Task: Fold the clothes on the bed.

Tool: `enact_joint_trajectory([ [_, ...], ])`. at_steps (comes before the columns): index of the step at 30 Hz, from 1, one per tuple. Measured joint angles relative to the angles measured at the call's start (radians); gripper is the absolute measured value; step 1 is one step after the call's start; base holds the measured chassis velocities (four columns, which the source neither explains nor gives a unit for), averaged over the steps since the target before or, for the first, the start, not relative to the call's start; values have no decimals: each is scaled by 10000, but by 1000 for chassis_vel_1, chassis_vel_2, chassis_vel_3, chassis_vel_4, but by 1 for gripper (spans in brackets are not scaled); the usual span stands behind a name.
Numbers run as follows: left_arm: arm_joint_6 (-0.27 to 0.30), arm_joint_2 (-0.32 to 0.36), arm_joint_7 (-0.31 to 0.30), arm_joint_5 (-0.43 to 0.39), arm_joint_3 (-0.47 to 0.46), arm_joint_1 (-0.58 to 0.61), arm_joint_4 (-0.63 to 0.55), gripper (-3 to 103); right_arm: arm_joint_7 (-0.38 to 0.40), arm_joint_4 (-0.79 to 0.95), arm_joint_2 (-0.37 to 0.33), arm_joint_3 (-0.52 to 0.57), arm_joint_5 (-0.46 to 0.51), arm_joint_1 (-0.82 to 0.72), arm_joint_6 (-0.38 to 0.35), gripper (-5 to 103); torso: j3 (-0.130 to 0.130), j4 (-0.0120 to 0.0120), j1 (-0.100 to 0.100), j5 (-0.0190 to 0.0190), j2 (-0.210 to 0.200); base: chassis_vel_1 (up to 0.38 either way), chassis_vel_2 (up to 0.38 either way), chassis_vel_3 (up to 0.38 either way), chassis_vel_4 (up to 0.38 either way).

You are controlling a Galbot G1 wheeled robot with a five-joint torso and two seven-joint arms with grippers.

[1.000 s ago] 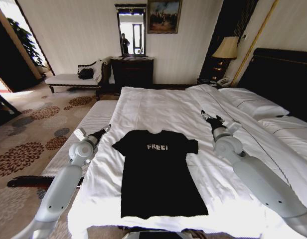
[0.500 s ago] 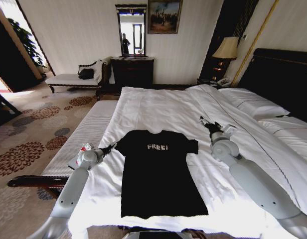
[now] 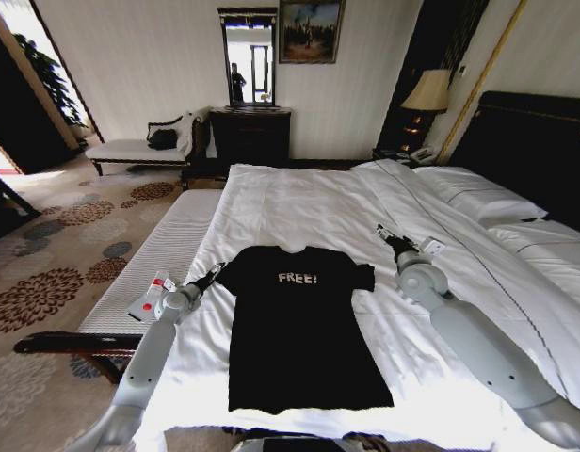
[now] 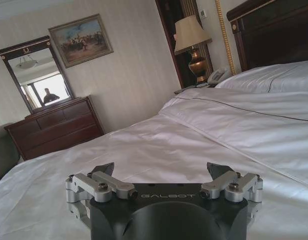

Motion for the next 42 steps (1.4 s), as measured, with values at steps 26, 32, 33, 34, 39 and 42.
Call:
enact_joint_trajectory([
  [26,-57,317,-792,507,-118,318,-743,3,62,-201,92,-97,-56,79,-37,100,0,4,0,-1,0,0,0,0,0],
  [32,-24,296,-828,506,-114,270,-730,0,131,-192,76,-143,-27,168,-74,100,0,2,0,-2,0,0,0,0,0],
  [33,-20,300,-829,506,-114,262,-729,0,140,-191,71,-144,-21,172,-78,100,0,3,0,-2,0,0,0,0,0],
  [34,-16,333,-832,506,-130,207,-724,0,168,-191,56,-143,-12,170,-90,100,0,3,0,-2,0,0,0,0,0],
  [39,-16,537,-863,411,-203,-153,-631,0,200,-165,2,-116,-6,93,-113,100,0,2,0,-2,0,0,0,0,0],
  [42,-16,634,-876,374,-189,-354,-556,0,207,-166,-2,-116,-11,87,-118,100,0,1,0,-1,0,0,0,0,0],
])
